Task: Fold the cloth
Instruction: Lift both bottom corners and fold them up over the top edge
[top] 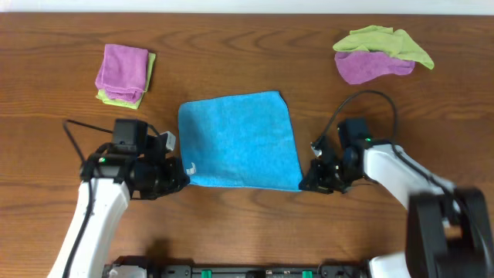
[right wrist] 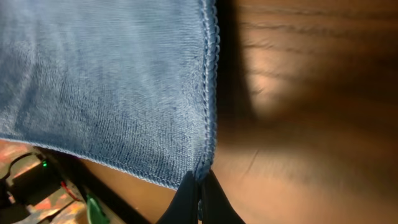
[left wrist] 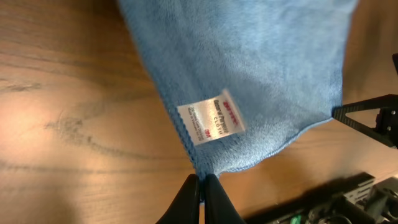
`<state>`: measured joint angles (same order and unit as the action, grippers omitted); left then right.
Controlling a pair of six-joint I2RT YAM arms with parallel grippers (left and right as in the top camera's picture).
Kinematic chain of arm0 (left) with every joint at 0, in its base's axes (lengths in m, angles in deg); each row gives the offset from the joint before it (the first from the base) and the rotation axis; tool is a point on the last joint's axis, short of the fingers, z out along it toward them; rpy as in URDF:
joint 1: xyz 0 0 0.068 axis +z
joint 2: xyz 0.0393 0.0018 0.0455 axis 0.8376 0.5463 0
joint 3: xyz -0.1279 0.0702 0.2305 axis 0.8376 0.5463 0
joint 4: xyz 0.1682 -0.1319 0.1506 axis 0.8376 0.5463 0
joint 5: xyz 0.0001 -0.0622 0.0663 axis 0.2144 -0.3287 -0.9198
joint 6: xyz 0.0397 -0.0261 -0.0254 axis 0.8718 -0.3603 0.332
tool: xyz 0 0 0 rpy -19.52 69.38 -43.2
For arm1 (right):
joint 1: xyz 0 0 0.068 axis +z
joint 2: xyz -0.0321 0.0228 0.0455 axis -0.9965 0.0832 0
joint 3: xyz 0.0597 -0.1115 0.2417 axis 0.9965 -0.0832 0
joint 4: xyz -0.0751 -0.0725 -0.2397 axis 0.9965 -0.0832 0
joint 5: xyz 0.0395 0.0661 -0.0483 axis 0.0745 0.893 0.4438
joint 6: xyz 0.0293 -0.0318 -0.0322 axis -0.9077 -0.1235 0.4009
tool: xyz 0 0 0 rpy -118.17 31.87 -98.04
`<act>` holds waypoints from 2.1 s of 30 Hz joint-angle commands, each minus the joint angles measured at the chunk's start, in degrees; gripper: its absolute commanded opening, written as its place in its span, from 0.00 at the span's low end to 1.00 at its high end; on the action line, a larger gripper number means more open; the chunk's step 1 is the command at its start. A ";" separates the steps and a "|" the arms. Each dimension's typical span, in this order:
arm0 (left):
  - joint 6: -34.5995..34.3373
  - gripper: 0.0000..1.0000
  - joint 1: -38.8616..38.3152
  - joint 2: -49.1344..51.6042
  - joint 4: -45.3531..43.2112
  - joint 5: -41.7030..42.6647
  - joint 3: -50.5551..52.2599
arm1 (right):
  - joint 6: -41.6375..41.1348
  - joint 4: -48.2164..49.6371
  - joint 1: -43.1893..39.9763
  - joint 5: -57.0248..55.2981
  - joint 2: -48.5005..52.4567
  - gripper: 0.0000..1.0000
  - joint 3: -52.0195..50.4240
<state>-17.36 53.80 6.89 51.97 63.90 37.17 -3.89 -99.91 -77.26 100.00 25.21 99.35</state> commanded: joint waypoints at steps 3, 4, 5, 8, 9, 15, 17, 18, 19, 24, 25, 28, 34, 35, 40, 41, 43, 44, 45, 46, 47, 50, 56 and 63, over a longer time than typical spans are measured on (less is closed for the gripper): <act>1.18 0.06 -0.02 -6.21 6.25 -0.92 -1.07 | -1.53 -3.80 0.33 0.31 -14.01 0.02 1.42; 1.18 0.06 -0.02 -7.32 7.72 -0.94 -1.07 | -2.25 -4.59 0.37 0.31 -16.79 0.02 1.42; 1.18 0.06 -0.02 -8.28 8.74 -0.94 -1.07 | -3.13 -5.46 0.37 0.28 -19.91 0.02 1.42; 1.18 0.06 -0.02 -11.30 11.45 -0.94 -1.07 | -4.74 -7.48 0.37 0.28 -27.32 0.02 1.42; 1.18 0.06 -0.02 -12.50 12.33 -0.92 -1.07 | -5.31 -7.93 0.37 0.24 -29.68 0.02 1.42; -3.93 0.06 -0.02 -17.11 14.93 -5.35 -1.07 | -7.52 -8.11 0.46 -0.15 -35.17 0.02 1.42; -4.20 0.06 -0.02 -17.00 13.90 -6.75 -1.07 | -7.72 -5.35 1.62 -0.57 -32.33 0.02 1.42; -4.20 0.06 -0.02 -16.74 12.74 -6.86 -1.05 | -8.09 -3.76 2.14 -0.68 -30.93 0.02 1.42; -4.33 0.06 -0.02 -16.35 11.69 -7.06 -1.05 | -8.74 -2.27 2.58 -0.87 -29.57 0.01 1.42; -5.25 0.06 -0.02 -11.78 4.37 -8.09 -1.05 | -12.37 7.15 3.72 -1.88 -21.31 0.01 1.42; -5.25 0.06 -0.02 -10.21 2.43 -8.09 -1.05 | -12.96 9.05 3.69 -1.95 -19.82 0.01 1.42; -5.22 0.06 -0.02 -4.94 -2.99 -7.82 -1.05 | -14.27 14.53 3.69 -2.32 -15.98 0.01 1.42; -5.22 0.06 -0.02 8.04 -14.62 -7.82 -1.07 | -18.71 30.53 3.67 -2.93 -7.98 0.01 1.53; -5.27 0.06 0.02 9.49 -16.72 -7.82 -1.09 | -19.78 32.94 3.67 -3.23 -6.71 0.02 1.77; -6.84 0.06 1.25 15.21 -25.92 -7.65 -2.97 | -21.62 39.98 3.69 -3.85 -0.66 0.01 5.99; -6.80 0.06 1.77 16.09 -26.32 -7.63 -4.17 | -21.59 39.93 3.69 -4.11 0.94 0.02 7.93; -6.75 0.06 2.43 17.25 -26.05 -7.63 -6.29 | -21.57 39.63 3.69 -4.42 2.91 0.02 10.14; -6.69 0.06 2.58 17.55 -25.59 -7.63 -7.04 | -21.57 39.34 3.69 -4.39 3.74 0.01 10.88; -6.51 0.06 2.58 17.68 -24.85 -7.56 -7.52 | -21.59 38.86 3.69 -4.17 4.28 0.02 11.21; -6.14 0.06 2.58 17.68 -24.09 -7.37 -7.61 | -21.57 37.97 3.69 -3.82 4.59 0.02 11.21; -5.46 0.06 2.58 17.66 -22.73 -6.95 -7.61 | -21.57 36.35 3.69 -3.74 4.63 0.01 11.21; -3.41 0.06 2.49 17.77 -18.27 -5.77 -7.58 | -20.96 30.62 3.72 -3.76 4.63 0.02 11.21; -0.15 0.06 2.32 17.77 -11.06 -5.68 -7.15 | -18.08 19.89 3.69 -3.80 4.61 0.01 11.21; -0.04 0.06 2.32 18.21 -10.86 -5.79 -5.01 | -17.88 15.26 3.63 -6.88 4.61 0.01 11.21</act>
<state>-18.72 56.09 24.25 40.80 57.76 31.18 -22.86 -84.04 -74.00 95.08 29.34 110.08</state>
